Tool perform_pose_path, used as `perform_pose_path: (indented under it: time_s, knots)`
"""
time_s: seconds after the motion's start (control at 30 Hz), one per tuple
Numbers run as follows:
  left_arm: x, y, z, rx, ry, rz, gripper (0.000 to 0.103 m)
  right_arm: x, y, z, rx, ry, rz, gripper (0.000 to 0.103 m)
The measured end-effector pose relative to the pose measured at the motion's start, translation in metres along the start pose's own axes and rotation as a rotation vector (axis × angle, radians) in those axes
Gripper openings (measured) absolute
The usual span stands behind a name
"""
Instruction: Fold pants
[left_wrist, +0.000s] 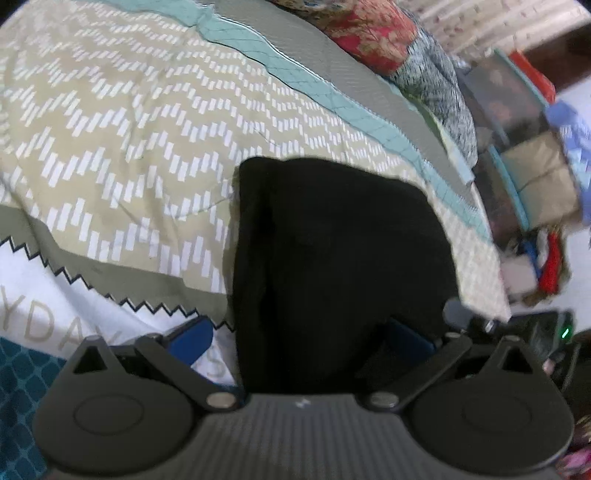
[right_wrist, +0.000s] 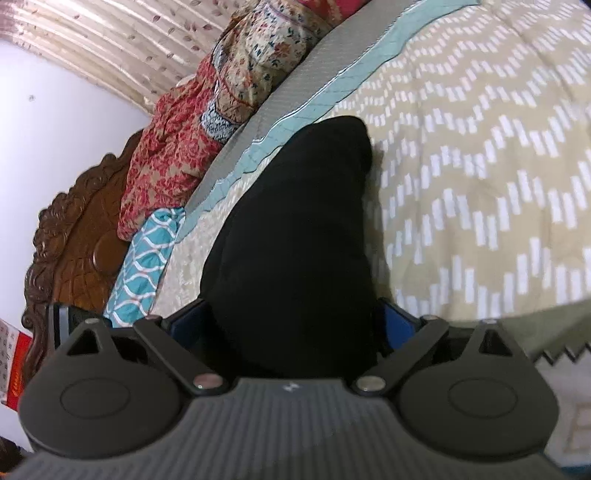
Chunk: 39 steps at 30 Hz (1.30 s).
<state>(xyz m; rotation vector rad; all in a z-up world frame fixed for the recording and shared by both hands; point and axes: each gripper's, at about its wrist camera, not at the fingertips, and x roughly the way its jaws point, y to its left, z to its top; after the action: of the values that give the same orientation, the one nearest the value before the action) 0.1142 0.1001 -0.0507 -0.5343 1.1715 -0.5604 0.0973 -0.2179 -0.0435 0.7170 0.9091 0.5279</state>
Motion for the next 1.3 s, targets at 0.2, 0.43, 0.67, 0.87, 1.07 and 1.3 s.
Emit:
perform_pose_path:
  time_s: [0.2,0.43,0.67,0.87,1.07,1.3]
  knots:
    - [0.0,0.017,0.001,-0.053,-0.02,-0.054,0.103,-0.004,-0.013,0.004,0.037,0.025,0.053,0.099]
    - [0.007,-0.012,-0.011,0.131,-0.029,0.067,0.103,0.001,-0.006,-0.001,-0.027,0.015,0.026,0.102]
    - [-0.001,-0.005,-0.016,0.135,-0.036,0.031,0.103,0.002,-0.009,-0.003,-0.045,0.016,0.061,0.103]
    - [-0.003,0.001,-0.013,0.063,-0.036,0.003,0.103,0.002,-0.01,0.001,-0.038,0.041,0.056,0.103]
    - [0.02,-0.004,-0.006,-0.003,-0.04,-0.076,0.098,0.011,0.005,0.001,-0.057,0.073,0.02,0.098]
    - [-0.002,-0.031,-0.005,0.042,-0.101,-0.135,0.061,-0.006,0.051,-0.002,-0.237,0.021,0.014,0.059]
